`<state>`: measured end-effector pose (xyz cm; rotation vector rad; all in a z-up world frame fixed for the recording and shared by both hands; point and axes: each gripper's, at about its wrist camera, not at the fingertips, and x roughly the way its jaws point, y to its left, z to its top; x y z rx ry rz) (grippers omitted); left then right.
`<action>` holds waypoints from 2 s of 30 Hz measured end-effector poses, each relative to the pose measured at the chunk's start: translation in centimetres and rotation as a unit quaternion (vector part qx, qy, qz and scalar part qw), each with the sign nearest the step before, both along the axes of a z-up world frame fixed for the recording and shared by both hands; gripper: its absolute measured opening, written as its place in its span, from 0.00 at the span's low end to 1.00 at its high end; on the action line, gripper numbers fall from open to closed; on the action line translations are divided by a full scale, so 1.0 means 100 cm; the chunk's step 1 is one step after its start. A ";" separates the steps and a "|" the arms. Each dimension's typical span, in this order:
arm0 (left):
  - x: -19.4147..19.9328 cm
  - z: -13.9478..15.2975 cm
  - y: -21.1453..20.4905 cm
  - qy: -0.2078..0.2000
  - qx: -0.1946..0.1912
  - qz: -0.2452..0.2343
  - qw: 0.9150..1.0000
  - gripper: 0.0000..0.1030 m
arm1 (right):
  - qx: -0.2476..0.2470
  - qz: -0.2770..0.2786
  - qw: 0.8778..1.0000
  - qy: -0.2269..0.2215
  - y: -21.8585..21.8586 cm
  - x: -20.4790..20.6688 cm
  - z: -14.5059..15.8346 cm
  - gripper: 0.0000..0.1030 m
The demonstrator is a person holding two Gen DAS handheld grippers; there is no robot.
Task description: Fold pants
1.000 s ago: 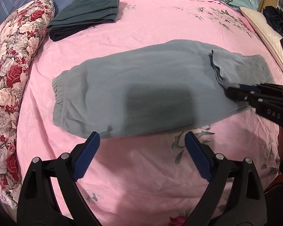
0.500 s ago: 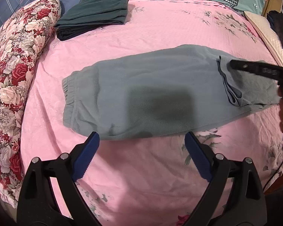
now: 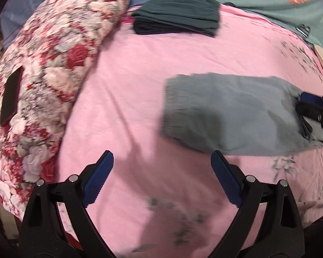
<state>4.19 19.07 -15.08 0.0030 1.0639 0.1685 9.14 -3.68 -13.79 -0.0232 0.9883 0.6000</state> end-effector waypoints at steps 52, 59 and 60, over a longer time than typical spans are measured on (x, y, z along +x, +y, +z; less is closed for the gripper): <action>0.054 -0.008 0.003 -0.084 -0.092 -0.109 0.986 0.82 | 0.059 -0.061 0.996 0.033 0.079 0.011 0.045 0.14; 0.069 0.020 -0.092 -0.096 -0.085 -0.192 0.973 0.82 | 0.113 -0.148 0.982 -0.010 -0.030 0.000 0.085 0.14; 0.072 0.022 -0.107 -0.095 -0.083 -0.205 0.971 0.82 | 0.116 -0.160 0.980 -0.017 -0.045 -0.002 0.089 0.14</action>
